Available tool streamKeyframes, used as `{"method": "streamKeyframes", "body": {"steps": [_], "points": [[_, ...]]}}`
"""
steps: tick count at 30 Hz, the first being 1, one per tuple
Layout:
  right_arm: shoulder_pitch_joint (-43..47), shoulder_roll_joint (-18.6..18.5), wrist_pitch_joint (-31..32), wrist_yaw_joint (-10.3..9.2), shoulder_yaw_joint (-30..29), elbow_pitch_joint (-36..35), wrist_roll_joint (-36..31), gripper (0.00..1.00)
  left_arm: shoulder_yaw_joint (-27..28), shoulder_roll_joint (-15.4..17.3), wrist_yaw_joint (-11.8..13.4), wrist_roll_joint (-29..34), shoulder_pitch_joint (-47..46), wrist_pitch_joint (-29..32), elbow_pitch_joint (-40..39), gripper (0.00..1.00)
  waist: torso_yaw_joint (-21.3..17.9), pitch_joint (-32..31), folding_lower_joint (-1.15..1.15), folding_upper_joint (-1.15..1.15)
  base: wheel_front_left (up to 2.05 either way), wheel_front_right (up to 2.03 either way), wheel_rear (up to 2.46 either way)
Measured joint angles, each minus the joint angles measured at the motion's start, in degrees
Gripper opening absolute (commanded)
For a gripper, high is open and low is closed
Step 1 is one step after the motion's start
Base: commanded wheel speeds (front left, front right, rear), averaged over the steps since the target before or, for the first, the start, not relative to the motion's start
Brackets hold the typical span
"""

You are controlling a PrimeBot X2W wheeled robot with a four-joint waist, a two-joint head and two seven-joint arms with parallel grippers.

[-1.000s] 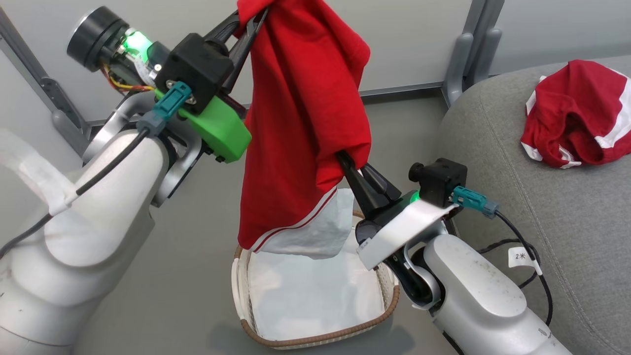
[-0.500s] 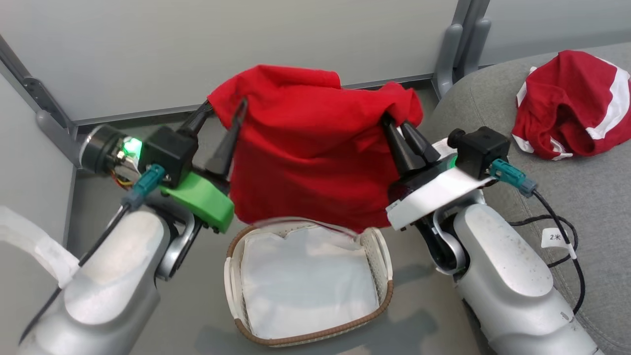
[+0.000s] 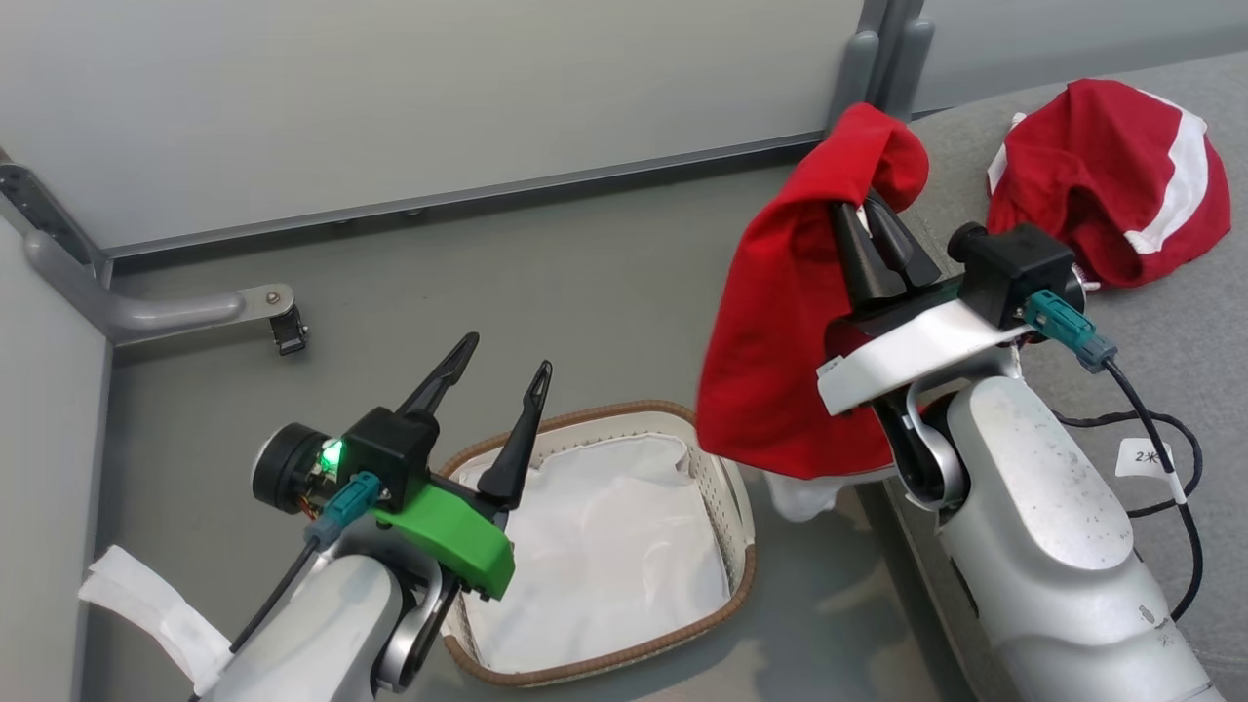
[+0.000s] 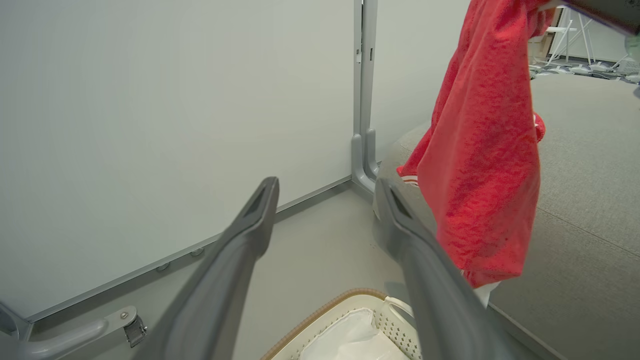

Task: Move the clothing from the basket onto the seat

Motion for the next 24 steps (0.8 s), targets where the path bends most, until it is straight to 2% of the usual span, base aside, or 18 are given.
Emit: {"method": "streamKeyframes", "body": {"steps": [12,24], "points": [[1.72,0.00,0.00,0.00,-3.72,-0.85,-3.96,0.00,-0.81,-2.65,0.03,0.24,2.26,-1.55,1.74,1.00,-4.76,0.79,0.00,0.00,0.00,0.00,0.00],[3.19,-0.03,0.00,0.01,-6.04,-1.71,-6.48,0.00,-1.42,-4.81,-0.69,1.80,2.76,-1.80,2.76,1.00,-12.65,2.64,0.00,0.00,0.00,0.00,0.00]]}}
